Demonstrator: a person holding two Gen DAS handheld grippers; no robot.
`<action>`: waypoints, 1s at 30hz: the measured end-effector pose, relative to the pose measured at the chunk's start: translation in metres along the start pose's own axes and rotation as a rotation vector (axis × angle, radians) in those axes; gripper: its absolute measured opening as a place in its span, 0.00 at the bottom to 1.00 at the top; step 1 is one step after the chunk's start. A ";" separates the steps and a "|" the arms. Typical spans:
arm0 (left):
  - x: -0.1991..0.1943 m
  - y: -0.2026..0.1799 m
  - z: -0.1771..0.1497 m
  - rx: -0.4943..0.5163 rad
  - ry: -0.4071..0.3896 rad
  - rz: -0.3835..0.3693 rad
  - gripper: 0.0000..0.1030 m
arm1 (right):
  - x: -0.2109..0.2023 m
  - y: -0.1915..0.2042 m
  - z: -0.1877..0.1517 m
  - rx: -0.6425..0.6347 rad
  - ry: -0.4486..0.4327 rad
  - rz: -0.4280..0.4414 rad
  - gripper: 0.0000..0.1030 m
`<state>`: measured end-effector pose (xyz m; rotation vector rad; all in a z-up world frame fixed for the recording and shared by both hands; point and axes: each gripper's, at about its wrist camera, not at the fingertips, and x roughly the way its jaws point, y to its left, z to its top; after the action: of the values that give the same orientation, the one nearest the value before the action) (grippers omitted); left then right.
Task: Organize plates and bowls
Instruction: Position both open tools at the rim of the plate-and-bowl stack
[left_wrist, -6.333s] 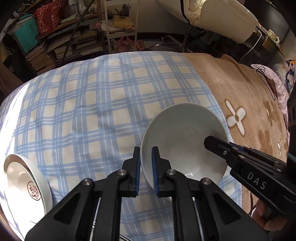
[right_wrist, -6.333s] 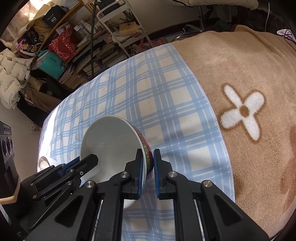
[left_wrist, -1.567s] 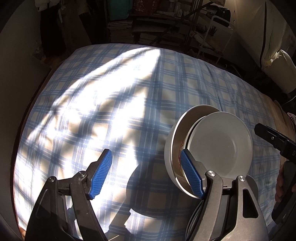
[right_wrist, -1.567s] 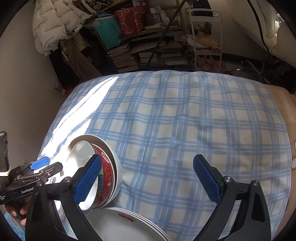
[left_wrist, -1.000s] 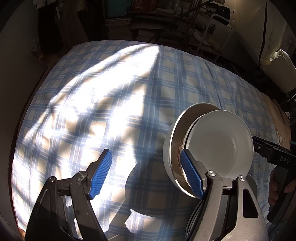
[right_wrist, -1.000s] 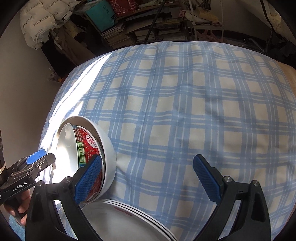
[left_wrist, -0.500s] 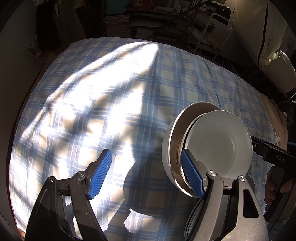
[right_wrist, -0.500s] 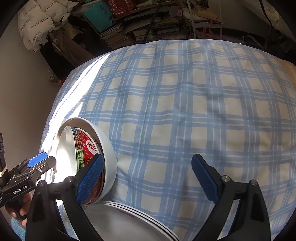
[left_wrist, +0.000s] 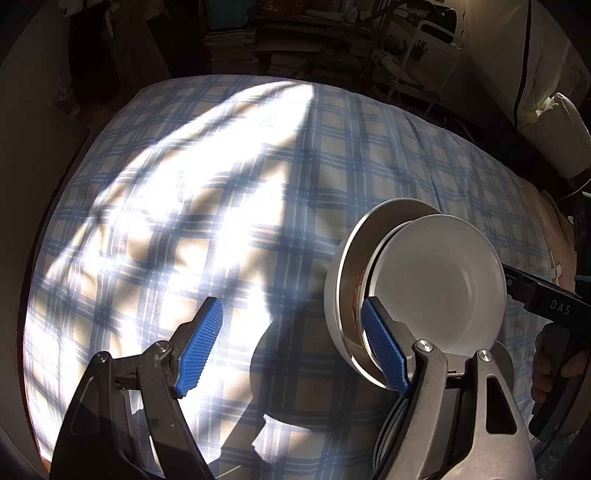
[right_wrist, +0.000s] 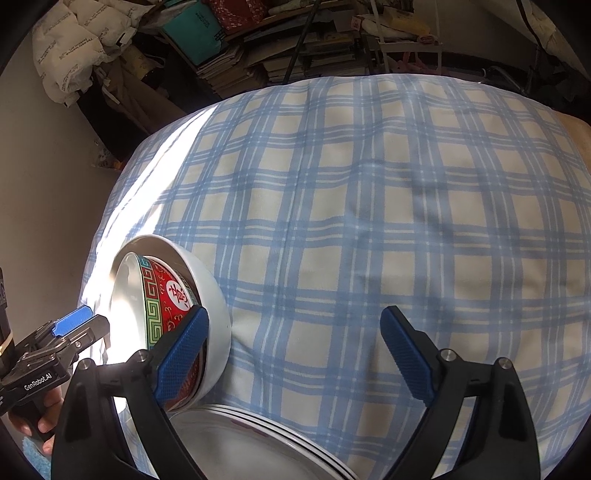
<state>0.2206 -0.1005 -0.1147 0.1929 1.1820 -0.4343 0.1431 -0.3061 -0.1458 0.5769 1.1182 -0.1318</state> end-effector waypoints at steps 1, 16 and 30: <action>0.000 -0.001 0.000 0.005 -0.001 0.007 0.75 | 0.000 0.000 0.000 -0.004 0.001 0.001 0.95; -0.004 -0.025 -0.008 0.139 -0.013 0.138 0.77 | -0.001 0.013 -0.001 -0.033 -0.001 -0.019 0.86; -0.004 -0.016 -0.004 0.117 -0.030 0.178 0.76 | -0.004 0.014 0.000 -0.037 -0.015 -0.022 0.79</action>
<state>0.2090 -0.1125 -0.1109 0.3889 1.1005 -0.3490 0.1471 -0.2951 -0.1374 0.5293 1.1102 -0.1342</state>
